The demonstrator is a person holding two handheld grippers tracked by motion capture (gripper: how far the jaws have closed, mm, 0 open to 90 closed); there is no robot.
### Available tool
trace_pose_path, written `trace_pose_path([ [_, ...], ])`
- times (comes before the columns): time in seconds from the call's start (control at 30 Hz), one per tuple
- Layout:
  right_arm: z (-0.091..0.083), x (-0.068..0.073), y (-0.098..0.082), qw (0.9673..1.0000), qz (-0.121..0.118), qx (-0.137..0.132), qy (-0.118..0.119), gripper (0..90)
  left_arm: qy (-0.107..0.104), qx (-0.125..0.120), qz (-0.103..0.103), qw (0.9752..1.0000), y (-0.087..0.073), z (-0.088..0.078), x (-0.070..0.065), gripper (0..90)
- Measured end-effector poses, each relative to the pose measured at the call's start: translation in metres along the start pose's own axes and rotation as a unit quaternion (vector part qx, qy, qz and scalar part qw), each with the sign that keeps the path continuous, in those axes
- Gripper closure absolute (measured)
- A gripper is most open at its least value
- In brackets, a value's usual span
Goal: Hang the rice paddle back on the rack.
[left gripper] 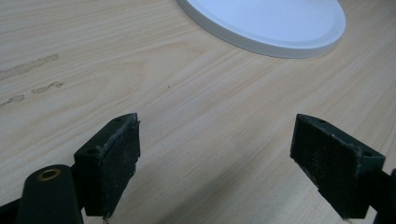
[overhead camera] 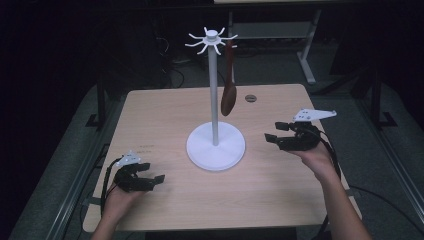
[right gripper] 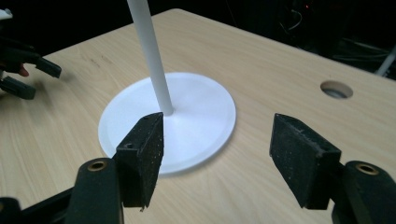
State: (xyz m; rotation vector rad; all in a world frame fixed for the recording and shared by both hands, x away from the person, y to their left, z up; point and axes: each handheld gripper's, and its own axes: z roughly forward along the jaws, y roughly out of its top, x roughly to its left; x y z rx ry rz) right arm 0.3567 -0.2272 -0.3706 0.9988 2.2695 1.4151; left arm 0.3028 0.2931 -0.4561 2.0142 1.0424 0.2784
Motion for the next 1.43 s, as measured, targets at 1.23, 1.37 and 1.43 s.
trace_pose_path([
  [1.23, -0.006, -0.006, -0.099, 0.9971, 0.017, 0.054, -0.050, 27.6, 0.001, 0.006, 0.005, 1.0000, 0.000, 0.000, -0.002, 15.3],
  [1.37, -0.007, -0.007, -0.099, 0.9973, 0.018, 0.051, -0.050, 27.4, 0.004, 0.012, 0.014, 0.9998, 0.000, 0.000, -0.001, 15.3],
  [1.43, -0.007, -0.007, -0.100, 0.9972, 0.018, 0.052, -0.050, 27.2, 0.003, 0.008, 0.010, 0.9999, 0.000, 0.001, -0.002, 15.3],
])
